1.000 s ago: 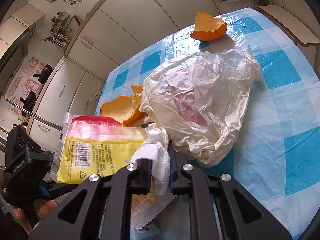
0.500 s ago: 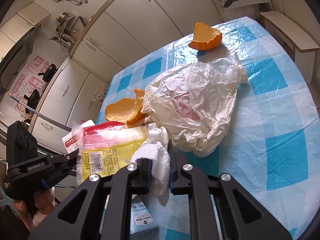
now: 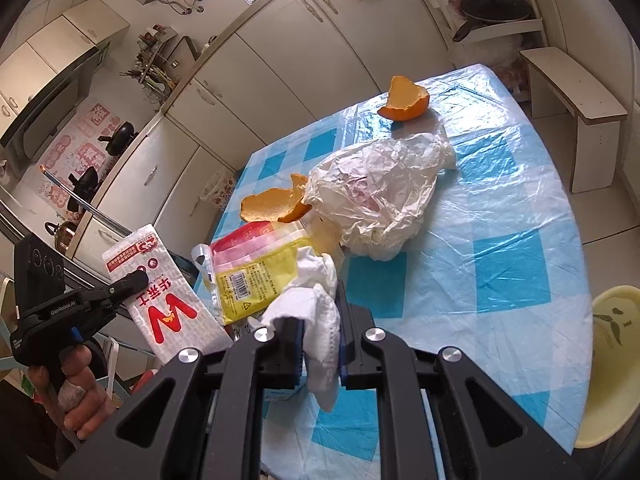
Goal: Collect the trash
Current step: 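Drop the tissue into the yellow bucket with the right gripper while the left drops the packet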
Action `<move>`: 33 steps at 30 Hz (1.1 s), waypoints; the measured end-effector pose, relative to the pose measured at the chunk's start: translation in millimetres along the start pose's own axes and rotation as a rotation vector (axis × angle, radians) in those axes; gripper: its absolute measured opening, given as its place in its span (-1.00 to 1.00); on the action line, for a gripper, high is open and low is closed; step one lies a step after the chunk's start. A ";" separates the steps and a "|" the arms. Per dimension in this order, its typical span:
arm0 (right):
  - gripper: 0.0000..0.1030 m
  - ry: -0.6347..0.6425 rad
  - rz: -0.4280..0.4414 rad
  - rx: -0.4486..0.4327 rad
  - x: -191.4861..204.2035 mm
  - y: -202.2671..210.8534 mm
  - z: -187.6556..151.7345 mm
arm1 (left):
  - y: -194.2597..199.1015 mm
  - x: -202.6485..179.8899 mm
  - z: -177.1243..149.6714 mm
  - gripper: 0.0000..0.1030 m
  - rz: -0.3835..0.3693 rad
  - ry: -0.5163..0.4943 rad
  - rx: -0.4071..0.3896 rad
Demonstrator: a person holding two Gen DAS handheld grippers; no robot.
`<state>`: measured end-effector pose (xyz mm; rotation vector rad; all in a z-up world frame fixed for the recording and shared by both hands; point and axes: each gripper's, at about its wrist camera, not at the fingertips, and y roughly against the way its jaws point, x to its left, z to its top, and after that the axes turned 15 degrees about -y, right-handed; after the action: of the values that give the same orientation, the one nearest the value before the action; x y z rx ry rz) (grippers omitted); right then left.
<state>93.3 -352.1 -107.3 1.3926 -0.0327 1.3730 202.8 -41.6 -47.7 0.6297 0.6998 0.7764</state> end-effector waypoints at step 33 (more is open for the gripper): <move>-0.72 -0.382 -0.376 -0.140 -212.8 97.8 -1.3 | -42.1 -245.1 -27.4 -0.99 -0.449 -0.218 0.037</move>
<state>-41.3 -522.9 -194.3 1.4385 -0.1109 0.7712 72.0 -252.5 -15.7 0.5533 0.6245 0.2754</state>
